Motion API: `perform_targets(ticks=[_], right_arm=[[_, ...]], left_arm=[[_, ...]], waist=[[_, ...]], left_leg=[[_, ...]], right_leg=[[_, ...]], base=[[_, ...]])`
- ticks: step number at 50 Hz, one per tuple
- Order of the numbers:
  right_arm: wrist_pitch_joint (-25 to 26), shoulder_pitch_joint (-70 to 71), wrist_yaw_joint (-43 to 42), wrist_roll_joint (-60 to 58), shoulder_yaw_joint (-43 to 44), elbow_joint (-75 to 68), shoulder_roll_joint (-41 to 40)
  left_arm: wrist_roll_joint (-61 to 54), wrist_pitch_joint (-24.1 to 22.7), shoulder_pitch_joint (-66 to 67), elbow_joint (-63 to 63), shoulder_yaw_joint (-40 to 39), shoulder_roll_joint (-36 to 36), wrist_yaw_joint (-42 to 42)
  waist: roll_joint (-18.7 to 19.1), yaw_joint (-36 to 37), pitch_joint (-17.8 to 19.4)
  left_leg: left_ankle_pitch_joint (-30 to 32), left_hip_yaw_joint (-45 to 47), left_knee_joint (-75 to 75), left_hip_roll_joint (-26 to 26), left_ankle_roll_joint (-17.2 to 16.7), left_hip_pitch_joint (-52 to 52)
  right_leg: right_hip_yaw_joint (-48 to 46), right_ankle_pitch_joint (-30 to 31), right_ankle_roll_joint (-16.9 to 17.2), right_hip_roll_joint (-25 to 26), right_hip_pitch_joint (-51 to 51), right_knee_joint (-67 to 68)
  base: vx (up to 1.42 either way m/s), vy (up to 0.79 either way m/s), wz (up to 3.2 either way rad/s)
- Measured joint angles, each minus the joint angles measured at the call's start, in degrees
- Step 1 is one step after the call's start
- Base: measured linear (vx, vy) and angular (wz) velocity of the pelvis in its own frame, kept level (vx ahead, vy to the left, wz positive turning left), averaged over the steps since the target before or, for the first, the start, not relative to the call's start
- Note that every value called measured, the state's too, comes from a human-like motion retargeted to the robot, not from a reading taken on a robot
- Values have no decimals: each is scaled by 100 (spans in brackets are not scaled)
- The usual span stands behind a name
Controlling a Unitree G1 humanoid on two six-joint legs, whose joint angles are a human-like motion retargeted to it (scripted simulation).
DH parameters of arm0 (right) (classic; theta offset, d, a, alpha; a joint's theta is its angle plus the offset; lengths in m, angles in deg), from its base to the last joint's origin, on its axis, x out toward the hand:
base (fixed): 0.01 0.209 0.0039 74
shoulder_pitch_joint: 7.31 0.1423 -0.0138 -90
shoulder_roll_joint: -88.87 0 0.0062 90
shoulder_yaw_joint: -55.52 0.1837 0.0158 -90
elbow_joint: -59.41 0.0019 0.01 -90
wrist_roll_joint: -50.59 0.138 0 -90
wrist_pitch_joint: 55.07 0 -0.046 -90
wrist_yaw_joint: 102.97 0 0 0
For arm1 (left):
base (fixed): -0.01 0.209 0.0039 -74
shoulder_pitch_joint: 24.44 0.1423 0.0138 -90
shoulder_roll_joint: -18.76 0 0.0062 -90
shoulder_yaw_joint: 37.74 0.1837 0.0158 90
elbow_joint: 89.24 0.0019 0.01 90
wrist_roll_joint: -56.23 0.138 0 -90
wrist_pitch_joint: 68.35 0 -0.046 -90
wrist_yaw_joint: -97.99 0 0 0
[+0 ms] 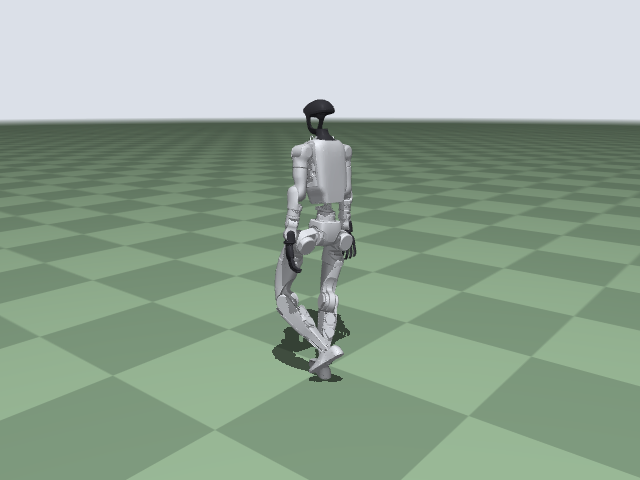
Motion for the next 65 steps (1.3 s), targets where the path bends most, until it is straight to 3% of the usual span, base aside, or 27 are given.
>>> perform_targets(ticks=[5, 8, 10, 12, 13, 15, 17, 20, 23, 25, 28, 30, 35, 37, 39, 42, 45, 48, 53, 55, 56, 58, 62, 65], right_arm=[[-134, 337, 37, -482, -324, 532, -10], [-183, 451, 140, -529, -455, 868, 22], [-215, 534, 208, -492, -546, 1086, 11], [-263, 544, 300, -466, -632, 1251, -23], [-285, 540, 368, -480, -634, 1307, -29], [-316, 494, 438, -542, -586, 1339, -56], [-304, 400, 365, -574, -521, 1262, -136], [-417, 193, -111, -263, -323, 936, -257], [-498, -11, -857, 459, -131, 606, -336], [-513, -104, -1217, 810, 23, 344, -368], [-469, -230, -1372, 1015, 325, -162, -330], [-393, -288, -1193, 1055, 438, -542, -218], [97, -435, -11, 636, 292, -1399, 83], [329, -461, 482, 221, 130, -1593, 161], [520, -490, 681, -260, 38, -1593, 195], [595, -425, 369, -731, 50, -1583, 175], [472, -382, 92, -706, 34, -1431, 93], [331, -296, 21, -405, 161, -1213, -74], [468, -147, -322, 221, 181, -793, -293], [536, -63, -552, 269, 168, -561, -368], [524, -22, -613, 261, 152, -436, -366], [460, 56, -628, 217, 47, -198, -370], [343, 187, -346, -27, -249, 199, -324], [347, 235, -109, -339, -398, 381, -266]], left_arm=[[-11, 193, 429, 667, -431, 48, -24], [-57, 333, 586, 963, -611, 127, -115], [-68, 398, 659, 1028, -723, 146, -238], [-62, 391, 793, 989, -770, 169, -337], [-65, 369, 841, 963, -750, 178, -379], [-81, 274, 879, 955, -700, 192, -348], [-164, -40, 798, 1014, -694, 205, -73], [-439, -534, 595, 991, -667, 189, 434], [-925, -710, 399, 780, -598, 161, 537], [-1178, -647, 277, 652, -673, 155, 557], [-1354, -406, 152, 432, -727, 160, 571], [-1381, -360, 71, 273, -640, 131, 468], [-1141, -569, -82, 7, -352, -44, 312], [-1050, -483, -123, -2, -293, -124, 375], [-973, -344, -139, -6, -308, -146, 438], [-929, -298, -84, -1, -408, -62, 486], [-917, -361, 67, 104, -496, 69, 367], [-698, -284, 139, 268, -580, 135, 100], [-222, -111, 212, 474, -353, 63, -265], [-103, -120, 264, 481, -285, 57, -268], [-92, -143, 284, 474, -244, 76, -239], [-117, -168, 331, 474, -232, 81, -163], [-241, -126, 391, 548, -362, 91, -91], [-276, -60, 416, 620, -422, 113, -175]], waist=[[70, 159, -116], [127, -56, -241], [295, -135, -255], [447, -135, -257], [525, -171, -279], [643, -300, -308], [646, -398, -309], [594, -194, -295], [493, 64, -295], [406, 44, -298], [204, -114, -242], [54, -307, -211], [-500, -530, -60], [-562, -410, -28], [-526, -249, -35], [-347, -123, 16], [-129, -256, -45], [-51, -269, -153], [-148, 8, -291], [-216, 30, -341], [-243, -75, -391], [-237, -193, -437], [-28, -232, -382], [42, -209, -378]], left_leg=[[217, 514, -903, -112, 0, -460], [1019, 555, -2828, -679, -41, -520], [1672, -276, -4090, -1054, -683, -462], [2467, -950, -4734, -1163, -944, -287], [2911, -1042, -4886, -1149, -862, -210], [3424, -549, -5032, -1078, -268, -125], [3352, -688, -4875, -1026, -106, -157], [3071, -843, -4445, -1037, 0, -220], [2791, -799, -4191, -986, 0, -166], [2580, -399, -3992, -774, 0, -71], [2328, -477, -3727, -957, 0, 76], [2146, -740, -3481, -1206, 0, 99], [1456, -762, -2824, -1541, 0, 390], [1188, -753, -2490, -1514, 0, 459], [916, -629, -2037, -1300, 0, 465], [701, -477, -1426, -878, 0, 537], [1302, -499, -835, -539, 0, 402], [1931, -453, -259, -309, 0, -67], [1234, 158, -738, -185, 0, -513], [1083, 638, -1597, -294, 0, -555], [1145, 717, -2280, -595, -12, -612], [1231, 452, -3489, -1042, -387, -655], [1355, -525, -5003, -1323, -1336, -536], [1377, -678, -5408, -1400, -1417, -411]], right_leg=[[68, 525, -106, 11, 261, -534], [221, 349, 9, -138, 100, -401], [342, -22, -4, 31, -29, -65], [455, -198, 9, 240, -44, 236], [336, -267, 71, 254, -56, 433], [140, -347, 197, 250, -105, 854], [-85, -134, 284, 92, -168, 1301], [-250, 751, 398, -273, -547, 2427], [-539, 1801, 551, -661, -897, 3329], [-588, 1825, 702, -770, -1066, 3411], [-244, 1902, 768, -635, -1236, 2564], [-479, 1969, 575, -760, -1196, 1699], [357, 2720, 495, -822, -1068, 201], [259, 2545, 201, -826, -891, 158], [10, 1906, -28, -720, -697, 285], [409, 1503, -39, -466, -640, 600], [537, 1305, -120, -111, -376, 490], [609, 1373, -15, 14, -256, 230], [446, 1528, 169, -94, 77, -373], [288, 1603, 342, -297, 180, -606], [117, 1627, 459, -456, 160, -681], [-71, 1580, 557, -500, 229, -804], [-226, 1366, 625, -174, 623, -1038], [-353, 1245, 795, -91, 956, -1185]], base=[[18, 32, -6], [12, 39, 62], [18, 16, 17], [40, 7, -34], [44, 11, -8], [37, 12, 15], [27, 7, 2], [34, 4, -48], [31, -9, -77], [43, -12, -37], [38, -11, 26], [45, -12, 73], [48, -24, 32], [45, -24, -52], [47, -25, -69], [41, -10, -38], [44, 7, 28], [25, 19, 39], [27, 20, 36], [13, 45, 90], [10, 48, 139], [23, 25, 109], [33, 7, 26], [44, 9, -7]])
